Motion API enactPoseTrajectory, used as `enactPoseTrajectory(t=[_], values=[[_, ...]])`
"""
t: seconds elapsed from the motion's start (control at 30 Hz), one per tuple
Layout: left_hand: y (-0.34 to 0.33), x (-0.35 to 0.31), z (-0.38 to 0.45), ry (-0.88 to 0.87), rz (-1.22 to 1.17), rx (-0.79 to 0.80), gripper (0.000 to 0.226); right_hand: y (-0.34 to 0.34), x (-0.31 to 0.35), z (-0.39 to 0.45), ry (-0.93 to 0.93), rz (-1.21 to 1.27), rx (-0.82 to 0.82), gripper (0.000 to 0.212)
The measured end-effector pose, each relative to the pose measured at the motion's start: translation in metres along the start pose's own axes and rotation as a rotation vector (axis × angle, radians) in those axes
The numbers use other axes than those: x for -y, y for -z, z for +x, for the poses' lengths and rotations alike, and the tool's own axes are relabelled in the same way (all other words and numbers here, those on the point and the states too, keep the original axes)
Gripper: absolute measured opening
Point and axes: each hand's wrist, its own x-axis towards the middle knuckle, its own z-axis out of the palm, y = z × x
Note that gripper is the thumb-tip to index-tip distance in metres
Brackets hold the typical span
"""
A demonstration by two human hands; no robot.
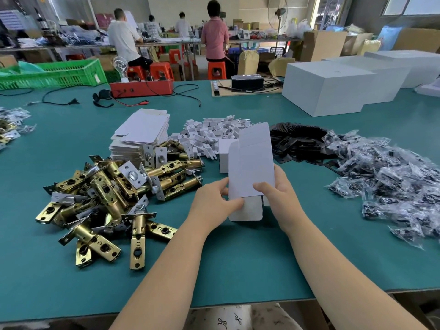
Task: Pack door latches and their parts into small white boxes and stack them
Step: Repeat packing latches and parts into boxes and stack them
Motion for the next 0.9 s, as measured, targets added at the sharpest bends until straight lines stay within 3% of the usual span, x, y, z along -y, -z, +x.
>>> enactPoseTrajectory(t=[0.23, 0.37, 0.43, 0.6, 0.73, 0.83, 0.9], values=[[-0.004, -0.007, 0.001, 0.075, 0.021, -0.106, 0.043, 0.004, 0.000, 0.000, -0.060, -0.075, 0.103, 0.053], [-0.003, -0.006, 0.007, 0.153, -0.066, -0.134, 0.074, 0.001, -0.001, 0.001, -0.014, -0.290, 0.026, 0.064], [-0.003, -0.008, 0.006, 0.141, -0.078, -0.119, 0.077, -0.002, 0.000, 0.002, -0.002, -0.313, -0.026, 0.070], [-0.003, -0.011, 0.003, 0.088, -0.235, -0.103, 0.065, -0.004, 0.002, -0.002, 0.044, -0.487, -0.091, 0.088], [-0.001, -0.013, 0.002, 0.069, -0.550, -0.012, 0.044, 0.001, 0.002, -0.001, -0.013, -0.591, -0.088, 0.091], [0.000, -0.013, 0.001, 0.047, -0.572, 0.019, 0.038, 0.001, 0.004, -0.002, -0.072, -0.677, -0.019, 0.091], [-0.001, -0.014, 0.001, 0.060, -0.569, -0.011, 0.022, 0.002, 0.003, -0.001, -0.068, -0.677, -0.006, 0.091]])
